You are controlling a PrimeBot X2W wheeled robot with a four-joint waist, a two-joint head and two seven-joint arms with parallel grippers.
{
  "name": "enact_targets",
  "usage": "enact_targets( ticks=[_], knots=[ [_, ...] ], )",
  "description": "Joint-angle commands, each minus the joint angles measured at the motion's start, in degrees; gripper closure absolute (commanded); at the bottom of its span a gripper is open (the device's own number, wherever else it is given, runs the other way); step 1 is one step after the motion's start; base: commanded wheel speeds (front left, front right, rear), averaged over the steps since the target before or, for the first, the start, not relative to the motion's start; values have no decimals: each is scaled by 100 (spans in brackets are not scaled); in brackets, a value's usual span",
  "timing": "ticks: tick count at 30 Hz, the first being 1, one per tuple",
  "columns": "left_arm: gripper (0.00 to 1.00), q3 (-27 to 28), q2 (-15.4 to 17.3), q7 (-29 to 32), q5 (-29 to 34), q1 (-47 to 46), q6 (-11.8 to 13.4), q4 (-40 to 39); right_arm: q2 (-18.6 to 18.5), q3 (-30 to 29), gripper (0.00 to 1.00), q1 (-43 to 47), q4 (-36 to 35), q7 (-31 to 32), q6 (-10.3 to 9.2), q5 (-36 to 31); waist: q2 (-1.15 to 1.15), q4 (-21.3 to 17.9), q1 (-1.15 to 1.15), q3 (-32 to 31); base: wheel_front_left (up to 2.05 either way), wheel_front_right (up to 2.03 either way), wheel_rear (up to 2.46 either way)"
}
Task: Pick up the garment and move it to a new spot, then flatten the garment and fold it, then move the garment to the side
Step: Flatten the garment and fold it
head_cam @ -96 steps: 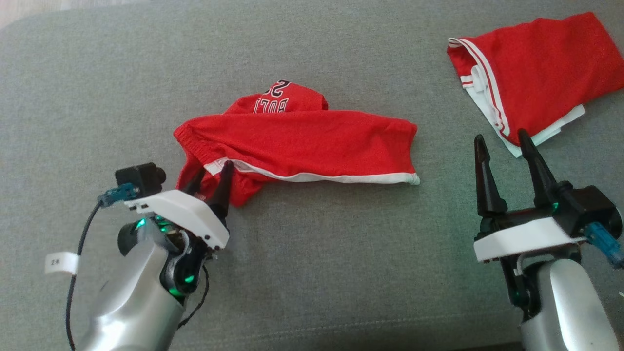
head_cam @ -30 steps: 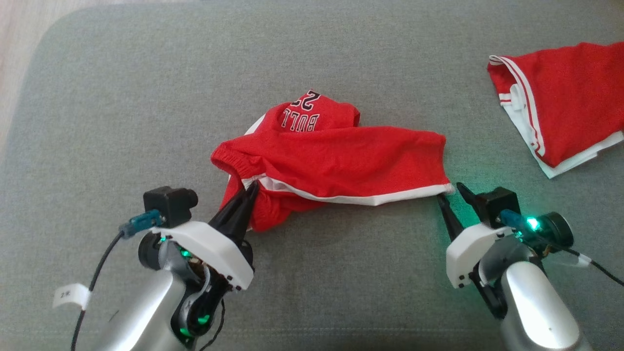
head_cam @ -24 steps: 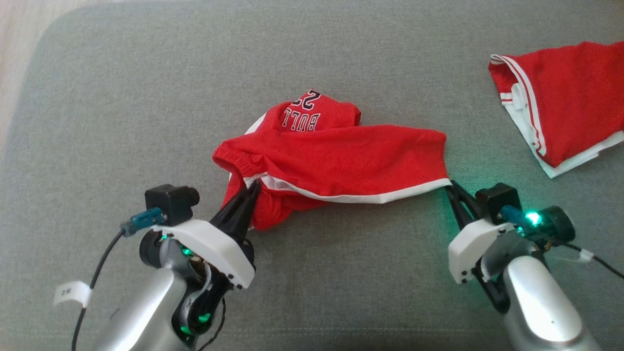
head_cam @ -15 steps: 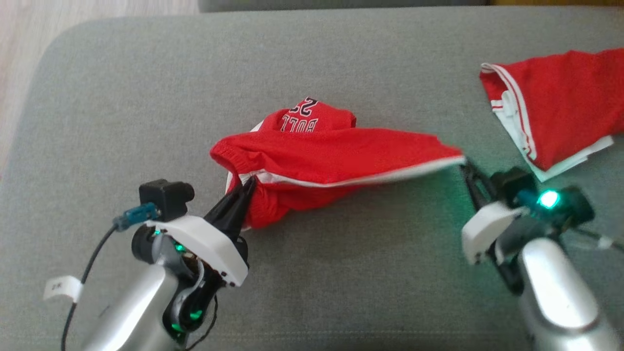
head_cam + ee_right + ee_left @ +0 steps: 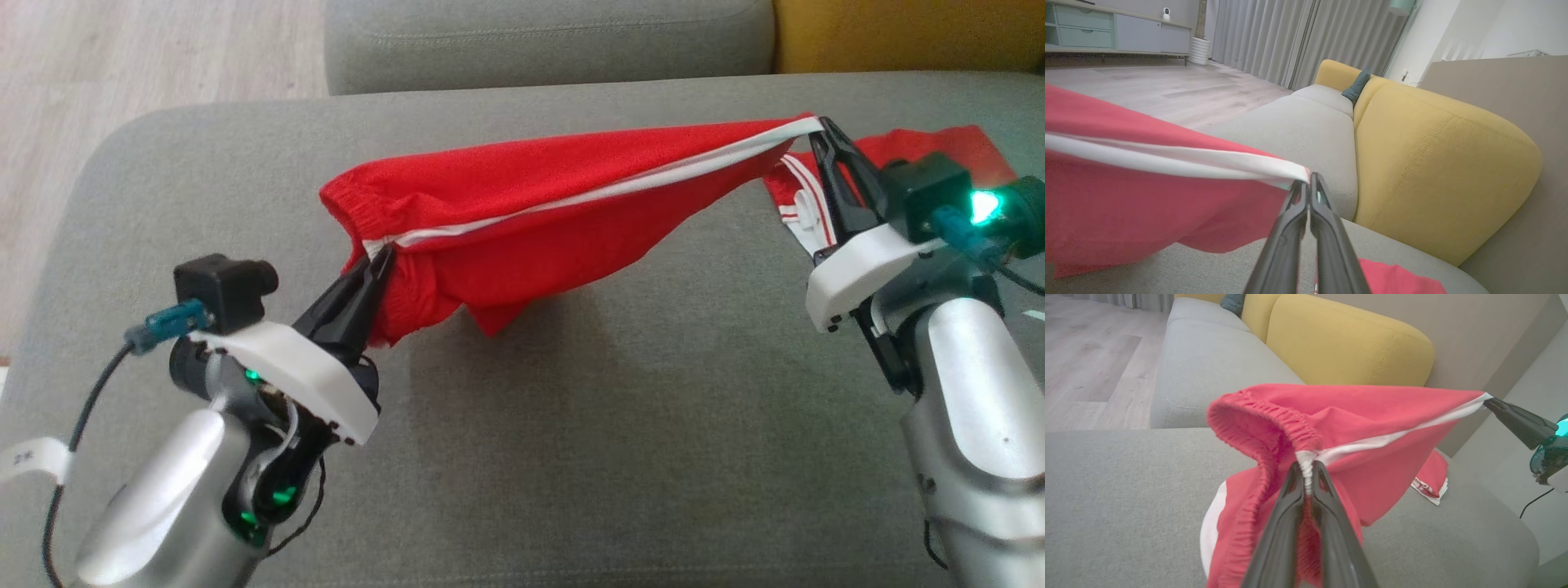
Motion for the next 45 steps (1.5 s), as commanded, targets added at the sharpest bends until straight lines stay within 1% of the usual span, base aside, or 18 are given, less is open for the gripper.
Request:
enact_targets(
  ticks=[1, 4, 7, 10, 14, 19, 20, 21, 22, 25, 28, 33, 36, 40, 41, 42, 43, 45],
  knots=[
    [100, 349, 221, 19, -55, -332, 17, -230, -71, 57, 100, -263, -248, 46, 0, 62, 0, -34, 0, -31, 0, 0, 0],
    [100, 399, 293, 138, -160, -447, -64, -283, -10, 84, 100, -354, -297, 141, 0, 267, 0, -68, 0, -14, 0, 0, 0],
    [100, 479, 353, 328, -322, -751, -211, -197, -91, 358, 100, -626, -233, 228, 0, 362, 0, -105, 0, 112, 0, 0, 0],
    [100, 535, 388, 530, -431, -1211, -381, 50, -109, 595, 100, -1114, -66, 228, 0, 490, 0, -162, 0, 304, 0, 0, 0],
    [100, 609, 347, 605, -420, -1998, -578, 598, -35, 746, 100, -1943, 406, 122, 0, 601, 0, -245, 0, 595, 0, 0, 0],
    [100, 706, 207, 210, -202, -2983, -768, 1573, 211, 758, 100, -2865, 1208, -287, 0, 492, 0, -352, 0, 935, 0, 0, 0],
    [100, 706, 207, 210, -202, -2983, -768, 1573, 211, 758, 100, -2865, 1208, -287, 0, 492, 0, -352, 0, 935, 0, 0, 0],
    [100, 714, 179, 84, -141, -3166, -804, 1757, 253, 722, 100, -3015, 1356, -395, 0, 426, 0, -365, 0, 996, 0, 0, 0],
    [100, 737, 87, -182, -61, -3512, -870, 2077, 350, 577, 100, -3268, 1607, -629, 0, 311, 0, -372, 0, 1118, 0, 0, 0],
    [100, 622, -56, -555, 85, -3888, -984, 2477, 489, 398, 100, -3468, 1940, -899, 0, 158, 0, -337, 0, 1257, 0, 0, 0],
    [100, 417, -199, -889, 170, -3973, -1062, 2894, 598, 446, 100, -3439, 2302, -1043, 0, 58, 0, -309, 0, 1356, 0, 0, 0],
    [100, -26, -453, -1229, 63, -3699, -1116, 3464, 692, 721, 100, -3139, 2879, -1188, 0, -2, 0, -217, 0, 1469, 0, 0, 0],
    [100, -420, -546, -1360, -80, -3419, -1120, 3566, 683, 908, 100, -2894, 3161, -1233, 0, 9, 0, -140, 0, 1478, 0, 0, 0],
    [100, -944, -567, -1506, -268, -2961, -1121, 3634, 579, 1225, 100, -2512, 3437, -1261, 0, 106, 0, -36, 0, 1391, 0, 0, 0],
    [61, -1071, -562, -1532, -277, -2848, -1121, 3676, 541, 1300, 100, -2418, 3481, -1260, 0, 144, 0, -12, 0, 1354, 0, 0, 0],
    [10, -1187, -551, -1559, -260, -2750, -1121, 3723, 506, 1365, 100, -2333, 3512, -1255, 0, 193, 0, 4, 0, 1318, 0, 0, 0],
    [0, -1285, -547, -1586, -246, -2657, -1122, 3770, 466, 1419, 100, -2257, 3529, -1253, 0, 246, 0, 19, 0, 1279, 0, 0, 0],
    [0, -1385, -557, -1632, -263, -2490, -1122, 3848, 386, 1506, 100, -2122, 3526, -1251, 0, 352, 0, 38, 0, 1196, 0, 0, 0]
  ],
)
